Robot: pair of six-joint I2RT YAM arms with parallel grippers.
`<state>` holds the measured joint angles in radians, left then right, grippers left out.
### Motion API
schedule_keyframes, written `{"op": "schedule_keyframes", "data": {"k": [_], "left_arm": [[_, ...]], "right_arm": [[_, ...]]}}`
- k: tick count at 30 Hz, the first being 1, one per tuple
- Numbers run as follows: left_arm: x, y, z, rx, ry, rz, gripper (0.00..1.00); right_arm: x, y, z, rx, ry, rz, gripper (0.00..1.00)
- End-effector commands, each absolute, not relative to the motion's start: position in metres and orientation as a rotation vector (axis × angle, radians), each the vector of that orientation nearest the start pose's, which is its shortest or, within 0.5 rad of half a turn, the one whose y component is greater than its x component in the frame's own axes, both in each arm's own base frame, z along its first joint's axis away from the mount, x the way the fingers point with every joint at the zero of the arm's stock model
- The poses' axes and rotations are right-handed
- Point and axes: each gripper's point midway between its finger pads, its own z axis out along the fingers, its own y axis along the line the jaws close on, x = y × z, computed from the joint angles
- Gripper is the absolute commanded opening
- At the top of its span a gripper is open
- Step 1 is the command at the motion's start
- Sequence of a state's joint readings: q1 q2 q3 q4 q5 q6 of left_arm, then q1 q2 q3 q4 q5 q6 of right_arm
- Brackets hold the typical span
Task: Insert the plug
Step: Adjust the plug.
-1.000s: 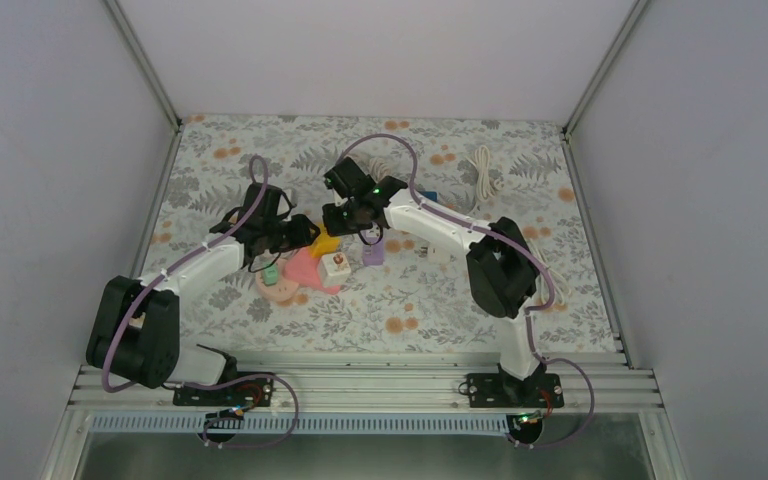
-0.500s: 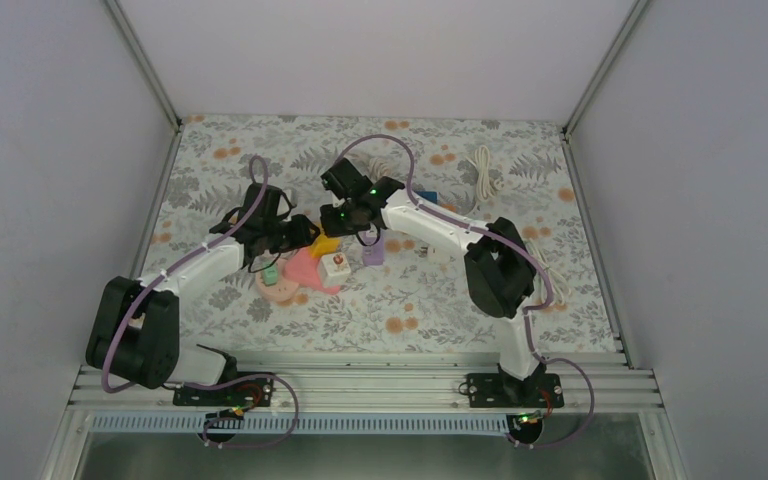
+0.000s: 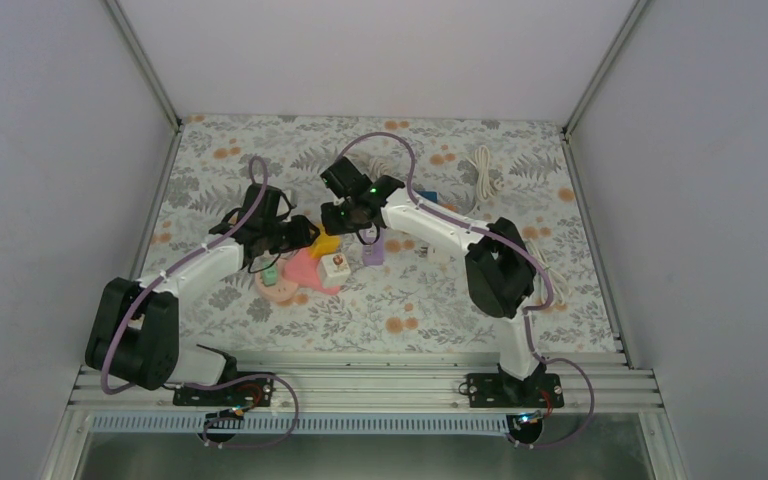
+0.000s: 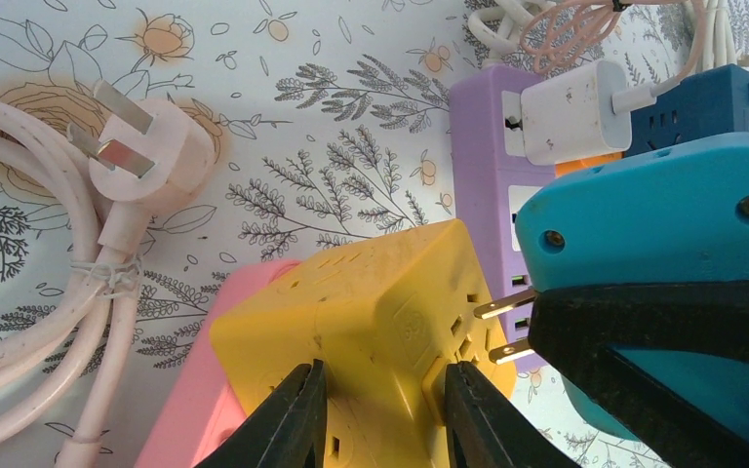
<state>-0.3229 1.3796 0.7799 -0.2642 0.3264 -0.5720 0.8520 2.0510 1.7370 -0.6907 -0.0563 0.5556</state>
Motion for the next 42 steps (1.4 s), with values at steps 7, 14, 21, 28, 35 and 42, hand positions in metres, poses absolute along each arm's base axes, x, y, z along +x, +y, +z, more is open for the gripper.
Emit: {"op": "schedule_keyframes", "data": {"k": [7, 14, 21, 28, 35, 42], "left_arm": [[0.304, -0.161, 0.087, -0.183, 2.618, -0.756, 0.32], [0.303, -0.161, 0.086, -0.181, 2.619, -0.758, 0.32], [0.303, -0.161, 0.087, -0.181, 2.617, -0.759, 0.33], [0.303, -0.161, 0.088, -0.180, 2.614, -0.762, 0.34], [0.313, -0.159, 0.111, -0.171, 2.545, -0.743, 0.43], [0.319, -0.161, 0.171, -0.128, 2.358, -0.833, 0.54]], "right_arm": [[0.332, 0.410, 0.122, -0.434, 2.669, 0.543, 0.04], [0.333, 0.407, 0.116, -0.416, 2.683, 0.508, 0.04], [0.337, 0.410, 0.115, -0.403, 2.677, 0.504, 0.04], [0.338, 0.408, 0.116, -0.390, 2.677, 0.489, 0.04], [0.342, 0.409, 0.144, -0.400, 2.597, 0.651, 0.04], [0.335, 0.397, 0.193, -0.572, 2.380, 1.134, 0.04]]}}
